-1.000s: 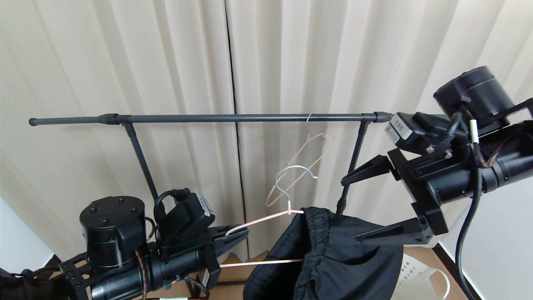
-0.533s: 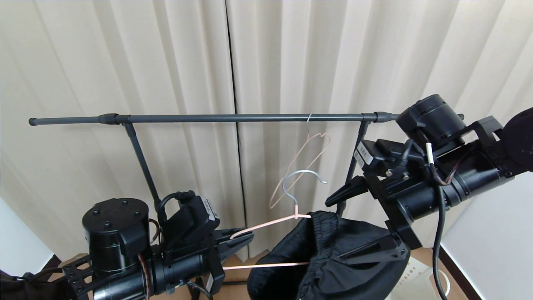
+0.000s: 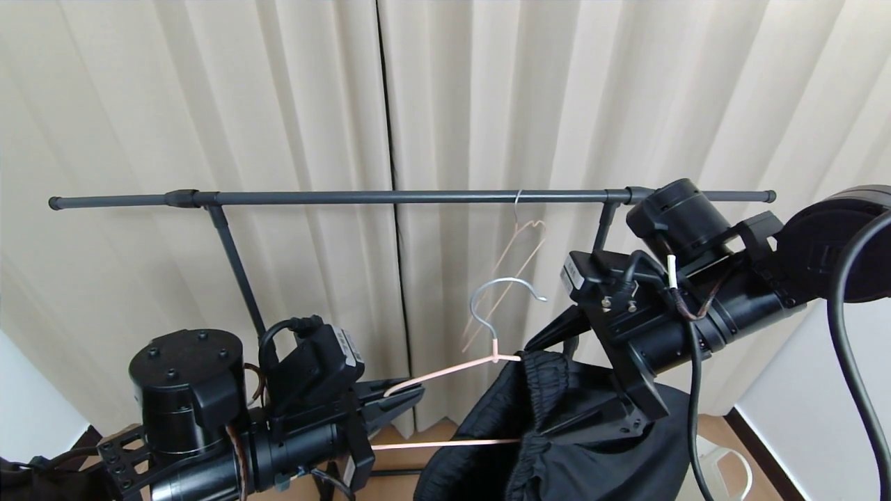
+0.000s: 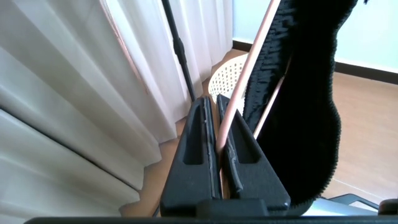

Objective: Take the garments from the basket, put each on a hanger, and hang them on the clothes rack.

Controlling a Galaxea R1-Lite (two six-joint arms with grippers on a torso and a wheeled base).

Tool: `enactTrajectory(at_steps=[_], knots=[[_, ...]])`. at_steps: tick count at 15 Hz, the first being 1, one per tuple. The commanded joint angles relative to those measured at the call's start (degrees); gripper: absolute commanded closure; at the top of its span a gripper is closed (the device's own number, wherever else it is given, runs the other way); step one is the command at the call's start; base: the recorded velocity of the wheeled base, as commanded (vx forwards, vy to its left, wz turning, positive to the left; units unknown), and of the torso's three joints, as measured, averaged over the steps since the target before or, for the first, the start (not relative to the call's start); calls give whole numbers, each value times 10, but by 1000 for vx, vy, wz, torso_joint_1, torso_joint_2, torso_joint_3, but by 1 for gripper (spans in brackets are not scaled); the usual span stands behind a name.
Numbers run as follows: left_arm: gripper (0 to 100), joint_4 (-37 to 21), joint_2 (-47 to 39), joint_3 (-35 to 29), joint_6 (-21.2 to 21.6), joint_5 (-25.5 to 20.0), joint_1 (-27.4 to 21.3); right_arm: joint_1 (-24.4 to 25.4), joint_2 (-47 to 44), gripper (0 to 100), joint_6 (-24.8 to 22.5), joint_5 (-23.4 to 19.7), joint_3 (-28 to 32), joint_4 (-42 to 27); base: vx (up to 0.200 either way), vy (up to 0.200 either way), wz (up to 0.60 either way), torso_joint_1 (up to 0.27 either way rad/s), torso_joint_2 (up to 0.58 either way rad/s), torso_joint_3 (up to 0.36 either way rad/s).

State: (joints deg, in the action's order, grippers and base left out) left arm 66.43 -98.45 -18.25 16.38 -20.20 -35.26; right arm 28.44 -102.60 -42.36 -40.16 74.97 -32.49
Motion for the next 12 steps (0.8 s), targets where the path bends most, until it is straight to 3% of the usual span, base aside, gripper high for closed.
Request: enactTrajectory(at_steps=[1, 6, 7, 12], knots=[[100, 0, -2, -3, 0, 0, 0, 0, -10, 0, 0, 0, 1, 0, 0, 0, 0, 0, 0, 0], [100, 0, 0, 0, -1, 1, -3, 0, -15, 0, 2, 0, 2, 13, 0, 0, 0, 0, 0, 0], [100, 0, 0, 0, -1, 1, -3, 1, -15, 100, 5, 0, 1, 15, 0, 0, 0, 0, 0, 0], [100, 33, -2, 16, -4, 1, -3, 0, -9, 100, 5, 0, -2, 14, 0, 0, 0, 0, 0, 0]])
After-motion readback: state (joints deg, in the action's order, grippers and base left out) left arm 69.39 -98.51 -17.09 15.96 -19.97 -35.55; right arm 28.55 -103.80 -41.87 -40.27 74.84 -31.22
